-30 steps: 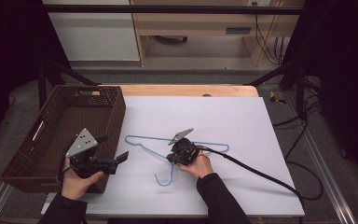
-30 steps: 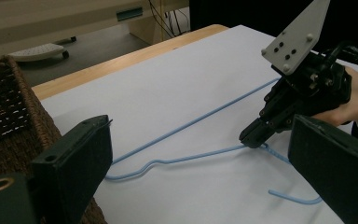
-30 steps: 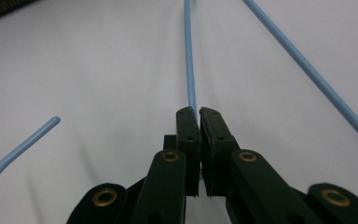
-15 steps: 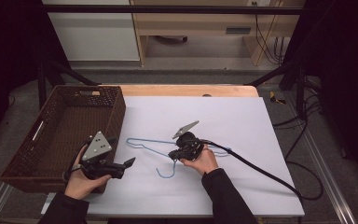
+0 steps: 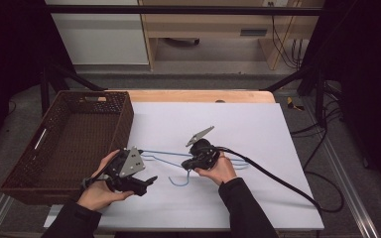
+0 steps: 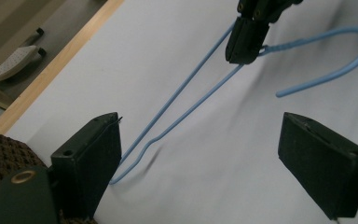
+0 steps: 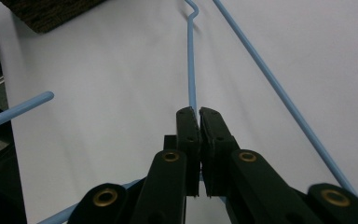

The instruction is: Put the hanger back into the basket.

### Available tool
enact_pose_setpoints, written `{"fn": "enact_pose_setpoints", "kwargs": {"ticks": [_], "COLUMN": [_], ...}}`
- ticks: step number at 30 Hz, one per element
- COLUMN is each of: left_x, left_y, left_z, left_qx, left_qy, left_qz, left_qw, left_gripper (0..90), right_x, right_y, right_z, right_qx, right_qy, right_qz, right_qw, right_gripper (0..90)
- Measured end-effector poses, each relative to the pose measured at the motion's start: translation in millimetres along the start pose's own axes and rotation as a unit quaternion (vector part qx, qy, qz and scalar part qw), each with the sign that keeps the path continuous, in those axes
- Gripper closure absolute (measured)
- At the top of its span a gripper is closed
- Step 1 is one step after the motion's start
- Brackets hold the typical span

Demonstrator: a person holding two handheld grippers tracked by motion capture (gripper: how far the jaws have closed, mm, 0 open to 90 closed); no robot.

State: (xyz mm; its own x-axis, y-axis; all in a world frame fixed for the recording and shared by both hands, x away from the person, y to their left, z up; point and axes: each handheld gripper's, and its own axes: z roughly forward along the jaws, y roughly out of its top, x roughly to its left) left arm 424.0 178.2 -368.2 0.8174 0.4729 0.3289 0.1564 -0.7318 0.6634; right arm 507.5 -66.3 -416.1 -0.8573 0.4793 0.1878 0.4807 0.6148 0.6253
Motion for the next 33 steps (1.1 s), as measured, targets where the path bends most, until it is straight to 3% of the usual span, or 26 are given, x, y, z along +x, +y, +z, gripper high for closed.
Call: {"fn": "enact_pose_setpoints", "kwargs": {"ticks": [2,6,12,16,22,26,29,33], "left_x": [-0.2,-2.5,-8.0,-12.2,-15.4,-17.1,-15.4,-12.4], "left_y": [4.3,8.4,10.9,12.9,13.6,13.2,11.5,6.5], "left_z": [4.6,19.5,43.3,52.9,64.3,74.3,78.9,84.9], "left_qx": [0.02,0.044,0.079,0.079,0.08,0.091,0.087,0.089], "left_qy": [0.002,-0.001,-0.007,-0.02,0.002,0.013,0.02,0.01], "left_qz": [0.022,0.041,0.078,0.096,0.115,0.133,0.131,0.128], "left_qw": [0.9995,0.9982,0.9938,0.9921,0.9902,0.9868,0.9874,0.9877], "left_gripper": [14.0,15.1,18.1,20.5,26.0,31.1,34.7,40.9], "right_x": [0.0,0.2,0.4,1.1,2.0,2.5,2.9,3.0], "right_y": [0.6,0.8,0.6,0.3,-0.3,-0.7,-0.9,-1.4], "right_z": [-2.3,-4.3,-5.9,-7.4,-10.5,-11.7,-13.0,-14.4], "right_qx": [0.001,0.004,0.013,0.016,0.02,0.021,0.023,0.024], "right_qy": [0.003,0.006,0.009,0.011,0.01,0.013,0.013,0.012], "right_qz": [0.001,0.004,0.001,-0.001,-0.007,-0.005,-0.008,-0.011], "right_qw": [1.0,1.0,0.9999,0.9998,0.9997,0.9997,0.9996,0.9996], "right_gripper": [87.9,87.9,87.9,87.8,87.8,87.8,87.8,87.8]}}
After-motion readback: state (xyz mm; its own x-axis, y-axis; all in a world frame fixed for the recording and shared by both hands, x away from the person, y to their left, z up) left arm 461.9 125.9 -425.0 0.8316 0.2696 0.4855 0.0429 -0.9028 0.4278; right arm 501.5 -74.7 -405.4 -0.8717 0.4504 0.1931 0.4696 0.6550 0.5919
